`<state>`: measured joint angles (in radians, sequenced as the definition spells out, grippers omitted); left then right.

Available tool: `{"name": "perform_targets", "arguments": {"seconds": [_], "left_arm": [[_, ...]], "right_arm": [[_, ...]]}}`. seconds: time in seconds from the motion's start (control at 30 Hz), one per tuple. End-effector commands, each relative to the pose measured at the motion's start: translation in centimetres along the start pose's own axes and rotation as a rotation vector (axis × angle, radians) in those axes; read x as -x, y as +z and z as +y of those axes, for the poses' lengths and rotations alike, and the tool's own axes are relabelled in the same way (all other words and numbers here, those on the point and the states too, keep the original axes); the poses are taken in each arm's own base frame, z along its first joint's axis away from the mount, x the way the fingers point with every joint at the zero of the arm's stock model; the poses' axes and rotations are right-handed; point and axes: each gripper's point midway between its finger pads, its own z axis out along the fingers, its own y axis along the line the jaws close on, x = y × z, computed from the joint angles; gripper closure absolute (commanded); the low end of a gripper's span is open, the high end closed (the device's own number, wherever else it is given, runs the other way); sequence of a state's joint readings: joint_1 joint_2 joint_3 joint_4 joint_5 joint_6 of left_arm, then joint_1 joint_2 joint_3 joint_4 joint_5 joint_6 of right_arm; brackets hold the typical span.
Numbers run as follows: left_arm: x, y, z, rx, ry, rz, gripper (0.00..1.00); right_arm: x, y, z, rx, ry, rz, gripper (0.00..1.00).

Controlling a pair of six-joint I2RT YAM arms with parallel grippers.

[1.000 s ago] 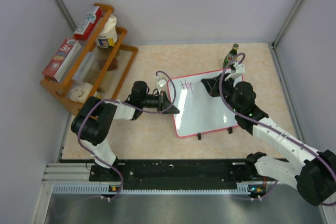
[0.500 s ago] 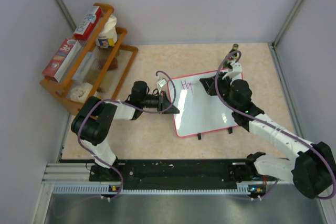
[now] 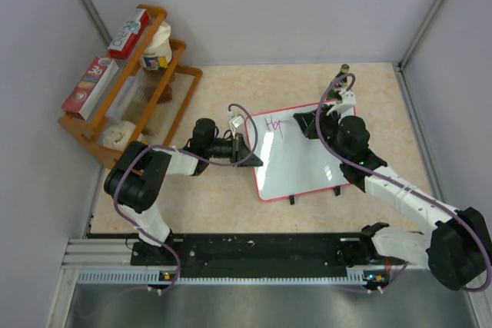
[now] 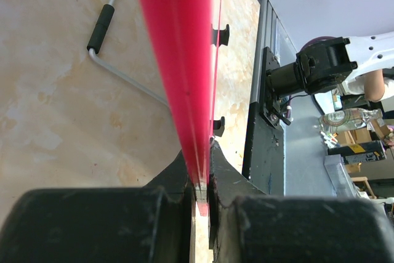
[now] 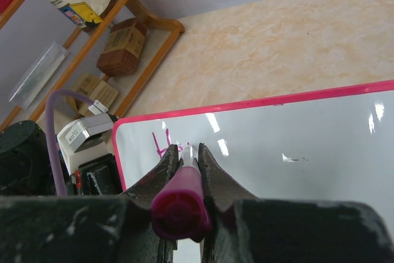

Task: Write a sentence on the whiteboard

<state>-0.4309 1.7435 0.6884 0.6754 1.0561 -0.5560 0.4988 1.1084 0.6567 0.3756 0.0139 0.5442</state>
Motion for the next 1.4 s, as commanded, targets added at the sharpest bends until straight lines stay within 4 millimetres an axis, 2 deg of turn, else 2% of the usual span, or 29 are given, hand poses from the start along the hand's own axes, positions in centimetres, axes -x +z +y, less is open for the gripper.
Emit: {"name": "perform_targets", "arguments": {"seconds": [0.0,0.27,0.63,1.23,1.37], "left_arm": [[-3.5,0.6,-0.3,-0.039,0.022,0.105,1.0],[-3.5,0.6,-0.3,-0.038,0.022,0.107,1.0],[-3.6,0.6,-0.3,-0.035,0.022,0.108,1.0],[-3.7,0.7,-0.3,-0.037,0.019,0.11,1.0],[-3.6,0.7,-0.4,-0.039,0.022,0.11,1.0]], "right_arm": [[1.4,0.1,-0.9,-0.032,-0.011,-0.052,1.0],[1.1,-0.6,-1.6,-0.054,-0.025,-0.047,1.0],[-0.3,-1.4,-2.1,-0.05,-0.036,-0.014,1.0],[-1.4,-0.5,-0.8,0.025,0.044,0.018,1.0],[-0.7,-0.5,-0.3,0.035,0.066,0.002,1.0]]}}
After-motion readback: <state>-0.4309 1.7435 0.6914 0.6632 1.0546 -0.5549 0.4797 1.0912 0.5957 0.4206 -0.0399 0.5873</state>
